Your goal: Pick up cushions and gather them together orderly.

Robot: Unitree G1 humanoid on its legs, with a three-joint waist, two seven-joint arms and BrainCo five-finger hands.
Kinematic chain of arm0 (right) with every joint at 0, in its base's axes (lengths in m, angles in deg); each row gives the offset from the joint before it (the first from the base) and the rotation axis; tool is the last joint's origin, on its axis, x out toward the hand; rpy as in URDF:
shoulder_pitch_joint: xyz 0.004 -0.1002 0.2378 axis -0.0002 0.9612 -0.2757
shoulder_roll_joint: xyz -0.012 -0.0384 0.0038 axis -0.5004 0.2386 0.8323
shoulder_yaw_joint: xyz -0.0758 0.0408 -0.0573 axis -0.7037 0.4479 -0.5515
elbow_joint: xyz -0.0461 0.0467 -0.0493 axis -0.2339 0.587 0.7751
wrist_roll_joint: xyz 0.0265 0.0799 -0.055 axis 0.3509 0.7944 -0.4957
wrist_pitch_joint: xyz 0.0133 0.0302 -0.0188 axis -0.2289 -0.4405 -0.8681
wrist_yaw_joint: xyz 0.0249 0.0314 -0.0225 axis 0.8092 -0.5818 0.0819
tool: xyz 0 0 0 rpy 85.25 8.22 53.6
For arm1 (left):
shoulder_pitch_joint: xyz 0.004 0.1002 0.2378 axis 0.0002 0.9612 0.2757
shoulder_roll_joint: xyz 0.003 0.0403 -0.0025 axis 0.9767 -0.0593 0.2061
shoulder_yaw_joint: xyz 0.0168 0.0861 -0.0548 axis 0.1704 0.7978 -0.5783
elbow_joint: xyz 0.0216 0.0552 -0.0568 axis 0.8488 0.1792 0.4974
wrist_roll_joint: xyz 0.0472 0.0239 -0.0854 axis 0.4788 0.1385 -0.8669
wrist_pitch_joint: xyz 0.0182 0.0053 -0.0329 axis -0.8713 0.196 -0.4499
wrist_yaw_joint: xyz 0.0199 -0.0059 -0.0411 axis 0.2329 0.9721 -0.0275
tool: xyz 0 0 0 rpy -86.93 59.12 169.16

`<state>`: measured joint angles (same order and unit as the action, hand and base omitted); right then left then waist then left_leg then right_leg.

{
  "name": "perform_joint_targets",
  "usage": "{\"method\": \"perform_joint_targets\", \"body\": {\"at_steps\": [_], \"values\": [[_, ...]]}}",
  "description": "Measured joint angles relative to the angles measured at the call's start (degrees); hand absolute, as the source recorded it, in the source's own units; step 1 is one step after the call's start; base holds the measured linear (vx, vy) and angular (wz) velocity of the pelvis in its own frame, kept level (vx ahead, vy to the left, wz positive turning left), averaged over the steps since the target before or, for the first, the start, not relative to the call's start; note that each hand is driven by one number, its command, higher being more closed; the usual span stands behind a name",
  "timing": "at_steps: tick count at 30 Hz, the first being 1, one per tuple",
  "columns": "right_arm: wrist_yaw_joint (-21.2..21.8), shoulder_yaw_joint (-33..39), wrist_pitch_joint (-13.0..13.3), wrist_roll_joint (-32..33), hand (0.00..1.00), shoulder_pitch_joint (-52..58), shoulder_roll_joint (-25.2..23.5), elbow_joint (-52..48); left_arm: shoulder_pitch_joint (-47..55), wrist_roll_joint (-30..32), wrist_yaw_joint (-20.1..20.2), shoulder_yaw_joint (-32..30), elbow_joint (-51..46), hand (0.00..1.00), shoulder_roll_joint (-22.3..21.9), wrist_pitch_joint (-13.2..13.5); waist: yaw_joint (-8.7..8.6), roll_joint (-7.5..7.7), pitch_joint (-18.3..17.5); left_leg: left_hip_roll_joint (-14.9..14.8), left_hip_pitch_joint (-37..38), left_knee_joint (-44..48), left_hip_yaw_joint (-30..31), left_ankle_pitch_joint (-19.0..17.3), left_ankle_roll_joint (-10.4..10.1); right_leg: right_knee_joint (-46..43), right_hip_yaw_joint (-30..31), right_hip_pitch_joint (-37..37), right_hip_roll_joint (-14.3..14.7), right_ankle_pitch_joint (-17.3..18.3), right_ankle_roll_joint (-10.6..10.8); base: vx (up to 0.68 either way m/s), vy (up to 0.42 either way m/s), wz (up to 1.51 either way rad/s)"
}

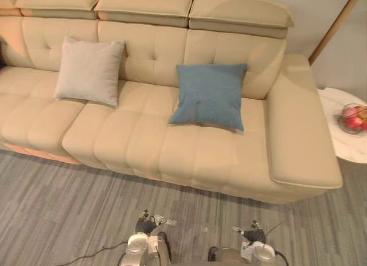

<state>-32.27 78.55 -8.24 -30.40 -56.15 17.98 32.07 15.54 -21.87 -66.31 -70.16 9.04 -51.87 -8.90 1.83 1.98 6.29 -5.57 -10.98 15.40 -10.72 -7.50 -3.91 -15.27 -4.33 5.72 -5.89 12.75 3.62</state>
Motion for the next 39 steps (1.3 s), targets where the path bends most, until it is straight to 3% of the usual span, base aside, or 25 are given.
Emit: {"method": "perform_joint_targets", "body": {"at_steps": [1, 3, 8, 23, 27, 28, 39], "values": [[0.00, 0.43, -0.11, 0.00, 0.00, -0.07, 0.15, 0.79, -0.13, 0.01, 0.00, 0.22, 0.83, 0.00, 0.48, -0.09, -0.47, 0.72, -0.50, 0.75, 0.74, -1.77, -0.56, 0.89, 0.57, 1.82, 0.29, -0.57, -0.55, -1.25, 0.58, -0.06, 0.142, -0.20], [-0.01, 1.51, -0.46, -0.02, 0.00, 0.01, 0.51, 1.55, -0.07, 0.03, 0.01, 0.22, 1.90, 0.00, 1.06, -0.26, -1.11, 0.75, -1.06, 1.97, 1.75, -4.23, -0.98, 1.85, 0.87, 4.17, 0.63, -1.36, -1.30, -2.97, 1.08, -0.05, 0.160, -0.06], [0.18, 2.37, -0.96, -0.05, 0.00, -0.06, 1.53, 3.20, 0.55, 0.34, 0.08, 0.04, 3.95, 0.00, 2.59, -0.93, -1.41, -0.11, -1.25, 4.27, 6.21, -9.16, -1.66, 3.86, 1.98, 8.58, 1.91, -4.74, -2.47, -5.28, 2.03, 0.00, 0.083, -0.10], [0.96, 5.92, -1.03, -0.05, 0.00, -1.61, 2.75, 5.65, 1.20, 1.27, 0.21, -0.46, 6.43, 0.00, 3.32, -0.97, -1.37, 0.08, -1.89, 5.22, 11.07, -12.96, 0.37, 5.44, 2.46, 12.67, 1.68, -9.86, -2.28, -6.49, 1.50, 0.03, -0.005, -0.01], [0.96, 5.92, -1.02, -0.05, 0.00, -1.63, 2.93, 6.48, 1.15, 1.26, 0.23, -0.46, 7.39, 0.00, 3.34, -0.98, -1.38, 0.15, -2.35, 5.50, 13.22, -17.22, 0.39, 7.74, 2.36, 12.68, 1.65, -9.83, -2.21, -6.48, 1.49, -0.03, -0.012, -0.01], [0.96, 5.94, -1.04, -0.04, 0.00, -1.60, 2.99, 7.26, 1.55, 1.23, 0.27, -0.44, 7.39, 0.00, 3.32, -0.98, -1.44, -0.14, -2.66, 6.38, 15.81, -21.28, 2.02, 9.73, 2.58, 13.53, 1.34, -11.02, -2.58, -6.57, 1.85, 0.00, 0.000, 0.00], [1.22, 5.91, -1.71, -0.37, 0.00, -0.95, 3.45, 7.26, 1.56, 1.28, 0.25, -0.40, 7.40, 0.00, 3.32, -1.08, -1.80, -0.47, -2.60, 6.31, 15.56, -21.28, 2.08, 9.73, 2.57, 13.55, 0.94, -10.96, -2.59, -6.58, 1.87, 0.00, 0.000, 0.01]]}}
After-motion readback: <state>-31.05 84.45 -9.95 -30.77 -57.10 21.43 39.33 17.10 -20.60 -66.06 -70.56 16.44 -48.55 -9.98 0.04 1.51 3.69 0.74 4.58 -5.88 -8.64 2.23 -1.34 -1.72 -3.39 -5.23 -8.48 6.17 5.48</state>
